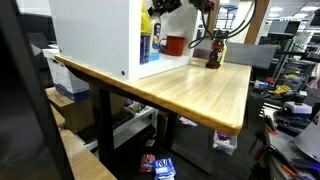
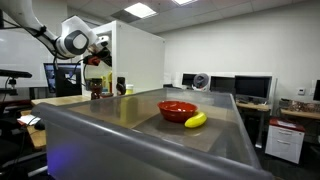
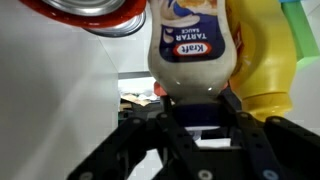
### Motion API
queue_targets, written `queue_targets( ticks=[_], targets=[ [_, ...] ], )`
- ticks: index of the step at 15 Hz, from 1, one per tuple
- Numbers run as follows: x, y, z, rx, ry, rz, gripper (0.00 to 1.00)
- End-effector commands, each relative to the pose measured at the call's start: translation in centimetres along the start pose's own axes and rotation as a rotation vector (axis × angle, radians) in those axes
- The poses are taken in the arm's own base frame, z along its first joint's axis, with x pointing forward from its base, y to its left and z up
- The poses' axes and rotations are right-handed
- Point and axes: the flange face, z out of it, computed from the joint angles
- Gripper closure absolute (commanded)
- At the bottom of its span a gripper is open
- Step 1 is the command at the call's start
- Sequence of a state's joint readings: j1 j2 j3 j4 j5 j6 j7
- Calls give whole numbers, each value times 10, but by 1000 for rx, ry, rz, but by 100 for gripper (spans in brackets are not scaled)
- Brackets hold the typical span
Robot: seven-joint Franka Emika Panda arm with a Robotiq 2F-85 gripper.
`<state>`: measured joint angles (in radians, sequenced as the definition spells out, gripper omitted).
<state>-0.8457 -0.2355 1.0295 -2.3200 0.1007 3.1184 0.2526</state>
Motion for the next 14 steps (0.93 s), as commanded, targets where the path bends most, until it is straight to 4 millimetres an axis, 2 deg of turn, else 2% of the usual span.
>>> queue_targets(
  ticks=[1,10,14],
  targets=[
    [-3,-7,1,0,-22,14,79],
    [-11,-17,-13,-49,-82,-34,79],
    [-12,-33,-32,-69,-113,-48,79]
  ],
)
